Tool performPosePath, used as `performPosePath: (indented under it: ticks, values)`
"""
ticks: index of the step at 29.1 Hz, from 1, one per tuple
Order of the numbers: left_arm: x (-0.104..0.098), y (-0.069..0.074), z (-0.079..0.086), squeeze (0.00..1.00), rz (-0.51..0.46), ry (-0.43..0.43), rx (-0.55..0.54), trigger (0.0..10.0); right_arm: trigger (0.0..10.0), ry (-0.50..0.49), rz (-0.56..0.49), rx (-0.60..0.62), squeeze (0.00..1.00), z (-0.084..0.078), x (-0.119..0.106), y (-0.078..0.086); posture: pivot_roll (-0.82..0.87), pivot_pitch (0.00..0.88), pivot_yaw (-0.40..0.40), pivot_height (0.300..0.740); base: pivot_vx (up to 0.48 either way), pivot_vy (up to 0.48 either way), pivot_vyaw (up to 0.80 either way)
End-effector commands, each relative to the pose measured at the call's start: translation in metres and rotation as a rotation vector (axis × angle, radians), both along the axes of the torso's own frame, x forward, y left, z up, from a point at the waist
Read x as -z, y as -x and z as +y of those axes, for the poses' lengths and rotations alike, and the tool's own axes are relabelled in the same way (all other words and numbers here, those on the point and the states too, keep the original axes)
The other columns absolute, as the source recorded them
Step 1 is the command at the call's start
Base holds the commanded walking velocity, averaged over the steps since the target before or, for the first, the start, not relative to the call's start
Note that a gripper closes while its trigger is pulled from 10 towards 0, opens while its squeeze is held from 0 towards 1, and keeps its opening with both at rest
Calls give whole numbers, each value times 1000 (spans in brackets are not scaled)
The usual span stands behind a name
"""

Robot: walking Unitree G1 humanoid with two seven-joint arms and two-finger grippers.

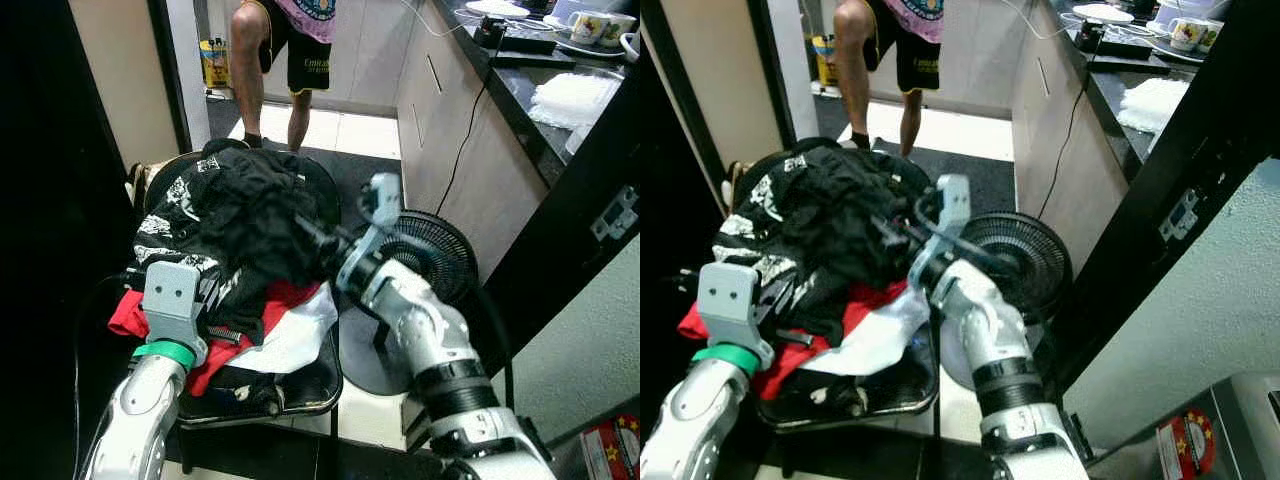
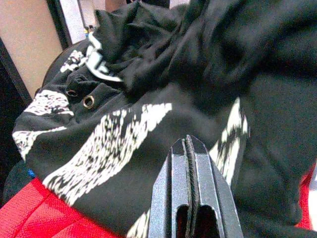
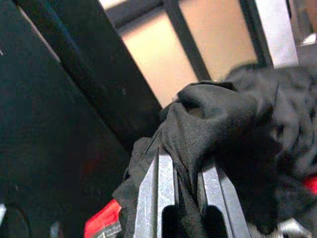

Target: Clothes washing

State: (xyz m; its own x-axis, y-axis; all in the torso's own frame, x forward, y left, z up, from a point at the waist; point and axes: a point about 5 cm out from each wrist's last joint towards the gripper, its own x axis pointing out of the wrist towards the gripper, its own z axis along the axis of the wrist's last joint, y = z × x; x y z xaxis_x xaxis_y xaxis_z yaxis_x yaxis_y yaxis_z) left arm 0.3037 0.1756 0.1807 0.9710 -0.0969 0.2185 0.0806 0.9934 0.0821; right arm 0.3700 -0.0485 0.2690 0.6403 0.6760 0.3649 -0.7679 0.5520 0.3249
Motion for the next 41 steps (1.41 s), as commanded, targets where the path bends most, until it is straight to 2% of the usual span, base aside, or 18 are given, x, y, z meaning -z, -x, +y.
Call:
performPosePath:
  ticks: [1,2,3,4,5,6,9,10,12,13,15,17,18,19,25,36,40,41]
  values:
    - [5,0,0,0,13,3,-3,10000,0,-69,-58,16,0,-8,-22,1,10,68,-3,740,0,0,0]
    - [5,-1,-1,0,9,4,-2,10000,0,-120,-88,32,0,-15,-36,1,11,66,-3,740,0,0,0]
    - [5,-1,-1,0,9,4,-2,10000,0,-120,-88,32,0,-15,-36,1,11,66,-3,740,0,0,0]
    - [4,-2,-1,0,4,6,-1,10000,0,-198,-127,66,0,-26,-54,1,13,51,-4,740,0,0,0]
    - [4,-2,-1,0,4,6,-1,10000,0,-198,-127,66,0,-26,-54,1,13,51,-4,740,0,0,0]
    - [3,-2,0,0,-4,12,-5,10000,0,-286,-172,134,0,-43,-76,1,14,42,-3,740,0,0,0]
    - [2,-3,0,0,-10,16,-8,10000,0,-344,-199,178,0,-55,-90,1,14,42,-3,740,0,0,0]
    - [1,-3,2,0,-15,32,-16,10000,0,-390,-216,232,0,-66,-102,1,14,33,-2,740,0,0,0]
    - [1,-3,2,0,-15,32,-16,10000,0,-390,-216,232,0,-66,-102,1,14,33,-2,740,0,0,0]
    - [-6,-5,7,0,-27,129,-56,10000,10000,-329,-220,344,0,-78,-106,-1,15,26,-3,740,0,0,0]
    - [-6,-5,7,0,-27,129,-56,10000,10000,-329,-220,344,0,-78,-106,-1,15,26,-3,740,0,0,0]
    - [-21,-6,11,0,-39,212,-103,10000,10000,-127,-204,480,0,-87,-87,-4,24,14,-15,740,0,0,0]
    - [-21,-6,11,0,-39,212,-103,10000,10000,-127,-204,480,0,-87,-87,-4,24,14,-15,740,0,0,0]
    - [-27,-6,10,0,-44,225,-94,10000,10000,-60,-191,510,0,-87,-74,-3,26,10,-15,740,0,0,0]
    - [-36,-4,5,0,-62,200,-61,10000,10000,-78,-150,527,0,-87,-61,2,29,5,-17,740,0,0,-400]
    - [-40,-6,-3,0,-84,149,-50,10000,10000,-140,-139,541,0,-85,-68,2,31,22,-9,740,0,0,-800]
    - [-41,-5,-4,0,-78,110,-46,10000,10000,-100,-160,550,0,-82,-69,2,33,28,-11,740,0,0,-800]
    - [-42,-3,-5,0,-72,85,-45,10000,10000,-37,-184,559,0,-78,-66,3,34,30,-12,740,0,0,-800]
